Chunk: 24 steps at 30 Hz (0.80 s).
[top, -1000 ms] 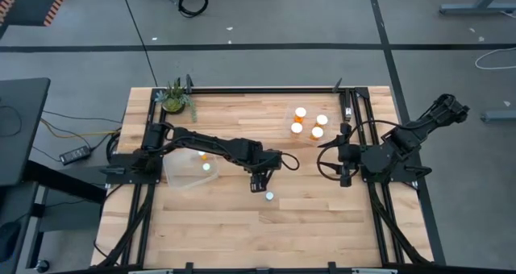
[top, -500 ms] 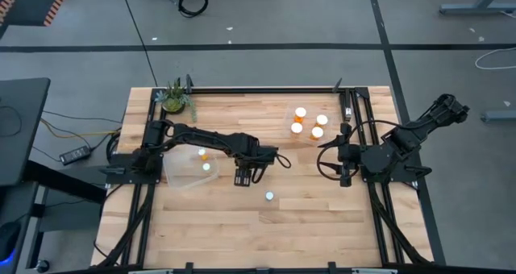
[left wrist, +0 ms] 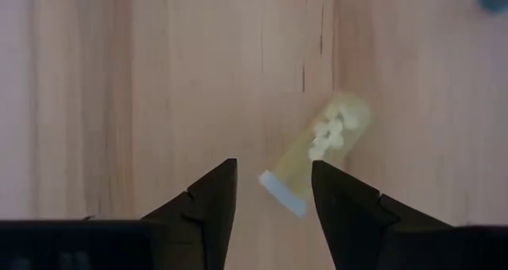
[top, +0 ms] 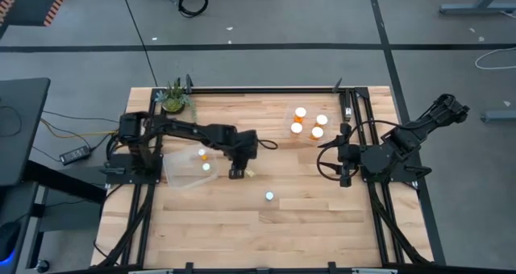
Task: Pick and place medicine bottles into bin by pill shape (circle, oval)
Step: Put the small yellow pill bottle into the left transparent bin
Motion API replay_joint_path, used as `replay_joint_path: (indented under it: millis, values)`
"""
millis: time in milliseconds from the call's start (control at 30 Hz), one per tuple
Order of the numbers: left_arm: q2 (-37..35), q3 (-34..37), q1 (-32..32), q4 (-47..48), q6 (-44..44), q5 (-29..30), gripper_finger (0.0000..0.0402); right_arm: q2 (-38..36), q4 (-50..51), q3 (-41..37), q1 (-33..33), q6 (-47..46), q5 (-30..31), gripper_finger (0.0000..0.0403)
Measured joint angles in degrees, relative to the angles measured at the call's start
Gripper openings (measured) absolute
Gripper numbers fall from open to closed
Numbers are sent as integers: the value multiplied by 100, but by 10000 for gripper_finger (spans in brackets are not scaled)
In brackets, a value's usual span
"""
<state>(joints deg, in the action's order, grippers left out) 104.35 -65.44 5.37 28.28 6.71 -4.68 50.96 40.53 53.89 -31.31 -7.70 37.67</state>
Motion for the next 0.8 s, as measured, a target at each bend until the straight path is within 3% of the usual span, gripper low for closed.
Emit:
replay_joint_path:
  millis: [300,500,800]
  values:
    - [-513,1440,13,-2421,21,-527,174,0,-114,-4,0,35,0,231]
    - [-508,1834,-12,-2842,190,-535,180,0,-155,-6,0,61,0,231]
    - [-508,1873,-3,-3065,434,-615,172,0,-173,-9,0,66,0,231]
